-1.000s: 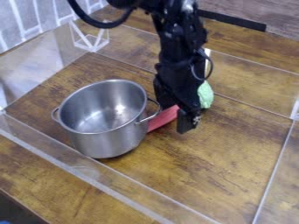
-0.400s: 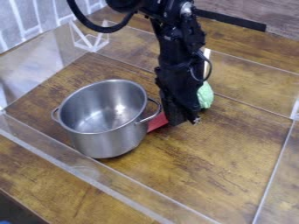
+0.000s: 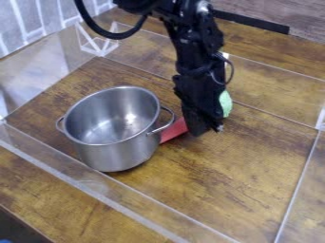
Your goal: Move the pink spoon to the left
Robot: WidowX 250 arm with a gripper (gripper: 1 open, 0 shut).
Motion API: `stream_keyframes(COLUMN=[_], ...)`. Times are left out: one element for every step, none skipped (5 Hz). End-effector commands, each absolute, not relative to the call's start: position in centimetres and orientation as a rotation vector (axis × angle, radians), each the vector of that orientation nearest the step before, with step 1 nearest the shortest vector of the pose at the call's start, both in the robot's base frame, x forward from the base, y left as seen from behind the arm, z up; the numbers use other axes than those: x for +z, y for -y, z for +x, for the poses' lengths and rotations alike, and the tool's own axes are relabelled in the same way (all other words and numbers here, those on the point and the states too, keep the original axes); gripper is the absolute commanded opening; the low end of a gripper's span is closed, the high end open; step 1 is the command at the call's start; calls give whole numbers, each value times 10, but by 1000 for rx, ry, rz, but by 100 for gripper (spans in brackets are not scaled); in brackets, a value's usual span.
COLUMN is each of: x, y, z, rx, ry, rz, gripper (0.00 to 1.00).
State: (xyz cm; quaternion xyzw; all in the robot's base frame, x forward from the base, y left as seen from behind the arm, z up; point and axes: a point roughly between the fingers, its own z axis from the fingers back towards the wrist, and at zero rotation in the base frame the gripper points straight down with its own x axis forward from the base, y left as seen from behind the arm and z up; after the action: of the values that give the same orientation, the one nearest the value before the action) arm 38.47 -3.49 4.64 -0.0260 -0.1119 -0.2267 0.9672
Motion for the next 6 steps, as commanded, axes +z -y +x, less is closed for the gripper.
stream_keyframes(x=[68,89,104,115,111,106], y=[23,22,20,24,30,40], z=[397,401,404,396,388,386], rx=[-516,-542,-556,-587,-621,-591], ry=[287,271,259,250,241,236], rz=[-80,-54,-41,-35,-48,-44], gripper=[0,0,0,0,100,0])
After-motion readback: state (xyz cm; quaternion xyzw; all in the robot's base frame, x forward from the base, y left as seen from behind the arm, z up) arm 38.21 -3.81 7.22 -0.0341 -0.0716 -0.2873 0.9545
